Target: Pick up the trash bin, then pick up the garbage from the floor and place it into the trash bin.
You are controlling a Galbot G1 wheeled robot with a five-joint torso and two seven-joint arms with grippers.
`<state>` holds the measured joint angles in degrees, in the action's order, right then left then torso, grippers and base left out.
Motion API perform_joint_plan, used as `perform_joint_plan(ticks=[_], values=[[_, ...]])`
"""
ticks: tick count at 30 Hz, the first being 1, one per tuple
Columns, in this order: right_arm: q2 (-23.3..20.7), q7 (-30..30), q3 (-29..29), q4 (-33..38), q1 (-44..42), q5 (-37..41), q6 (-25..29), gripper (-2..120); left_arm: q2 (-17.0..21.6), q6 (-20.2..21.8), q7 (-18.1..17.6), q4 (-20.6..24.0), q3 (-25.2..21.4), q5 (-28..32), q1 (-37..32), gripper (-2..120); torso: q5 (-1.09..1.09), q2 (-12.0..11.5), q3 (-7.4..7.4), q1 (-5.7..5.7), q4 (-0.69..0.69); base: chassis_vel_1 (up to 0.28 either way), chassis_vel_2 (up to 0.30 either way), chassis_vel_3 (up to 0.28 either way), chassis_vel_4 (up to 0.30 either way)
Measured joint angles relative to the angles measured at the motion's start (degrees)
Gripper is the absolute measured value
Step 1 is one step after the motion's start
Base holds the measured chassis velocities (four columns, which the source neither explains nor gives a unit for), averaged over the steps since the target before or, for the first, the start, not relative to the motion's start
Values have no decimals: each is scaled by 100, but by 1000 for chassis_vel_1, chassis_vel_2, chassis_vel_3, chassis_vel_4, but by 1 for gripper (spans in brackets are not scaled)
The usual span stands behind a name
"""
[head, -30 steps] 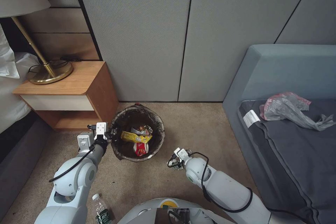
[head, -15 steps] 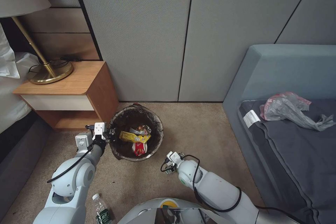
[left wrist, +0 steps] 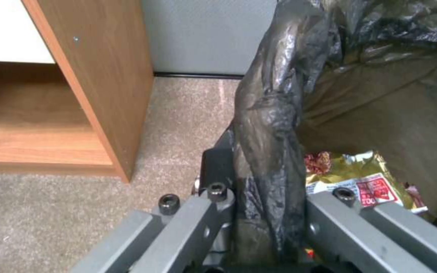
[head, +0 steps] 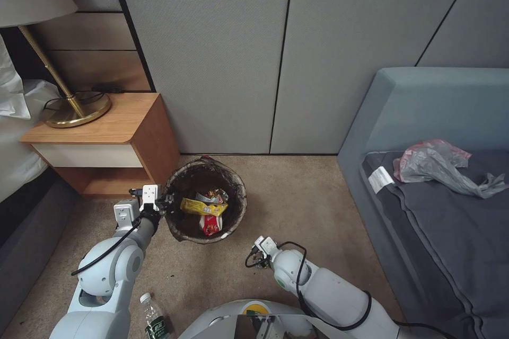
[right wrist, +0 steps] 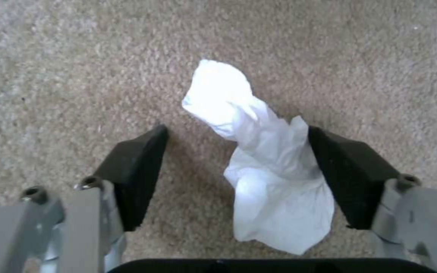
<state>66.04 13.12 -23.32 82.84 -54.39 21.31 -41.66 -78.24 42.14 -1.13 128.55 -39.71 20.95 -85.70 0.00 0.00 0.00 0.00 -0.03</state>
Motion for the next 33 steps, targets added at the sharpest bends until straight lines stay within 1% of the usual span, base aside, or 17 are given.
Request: perform_joint_plan(ticks=[1, 2, 12, 19, 20, 22, 23, 24, 25, 26, 27, 28, 29, 30, 31, 32, 33], values=[[-31, -1, 33, 1, -50, 63, -13, 64, 2, 0, 2, -1, -4, 1, 4, 0, 0, 0, 0, 0, -1, 0, 0, 0, 0], [-55, -3, 52, 5, -84, 76, -15, 63, 7, 0, 3, -2, -14, 3, 7, 0, 0, 0, 0, 0, -1, 0, 0, 0, 0], [-120, -56, 131, -5, -197, 78, 31, 63, 30, 0, 13, -30, -41, 7, 20, 0, 1, 2, -1, -1, 0, 0, 0, 0, 0], [-225, -131, 163, -6, -163, 52, 67, 63, 36, 0, 21, -21, -68, -6, 21, 0, 7, 2, -1, -1, 4, 0, 0, 0, 0], [-237, -131, 187, -5, -167, 39, 76, 61, 42, 0, 22, -20, -83, -6, 20, 0, 6, 1, 0, -1, 5, 0, 0, 0, 0], [-240, -131, 239, 10, -192, 28, 90, 52, 44, 0, 24, -20, -89, -7, 19, 0, 7, 0, 0, 0, 5, -28, -17, 1, -20], [-240, -131, 239, 10, -192, 28, 90, 52, 44, 0, 24, -20, -89, -7, 19, 0, 7, 0, 0, 0, 5, -56, -34, 1, -40], [-248, -131, 281, 28, -212, 27, 91, 46, 44, 0, 29, -20, -89, -16, 19, 0, 8, 0, 1, 0, 5, -56, -6, -14, -40], [-314, -67, 381, 32, -212, -35, 76, 41, 44, 0, 31, -21, -91, -27, 19, 0, -6, 0, 0, 0, -4, 0, 0, 0, 0], [-314, -67, 381, 32, -212, -35, 76, 41, 44, 0, 31, -21, -91, -27, 19, 0, -6, 0, 0, 0, -4, 0, 0, 0, 0], [-383, -54, 422, 70, -216, -41, 65, 35, 38, 0, 34, -26, -79, -27, 19, 0, -14, -1, 1, 0, -10, 0, 0, 0, 0], [-446, -75, 452, 120, -216, -25, 57, 31, 36, 0, 39, -26, -69, -32, 21, 0, 7, -1, 1, 0, -4, 0, 0, 0, 0], [-446, -75, 452, 120, -216, -25, 57, 31, 36, 0, 39, -26, -69, -32, 21, 0, 7, -1, 1, 0, -4, 0, 0, 0, 0], [-455, -78, 459, 124, -216, -23, 55, 29, 36, -1, 40, -26, -69, -33, 21, 0, 6, -1, 1, 0, -4, 0, 0, 0, 0], [-481, -79, 477, 141, -216, -19, 50, 26, 36, -1, 39, -26, -69, -37, 21, 0, 0, -1, 1, 0, -3, 0, 0, 0, 0], [-481, -79, 477, 141, -216, -19, 50, 26, 36, -1, 39, -26, -69, -37, 21, 0, 0, -1, 1, 0, -3, 0, 0, 0, 0], [-526, -85, 507, 179, -217, -5, 42, 17, 37, 0, 39, -27, -68, -40, 21, 0, -13, -1, 1, 0, -1, 0, 0, 0, 0]])
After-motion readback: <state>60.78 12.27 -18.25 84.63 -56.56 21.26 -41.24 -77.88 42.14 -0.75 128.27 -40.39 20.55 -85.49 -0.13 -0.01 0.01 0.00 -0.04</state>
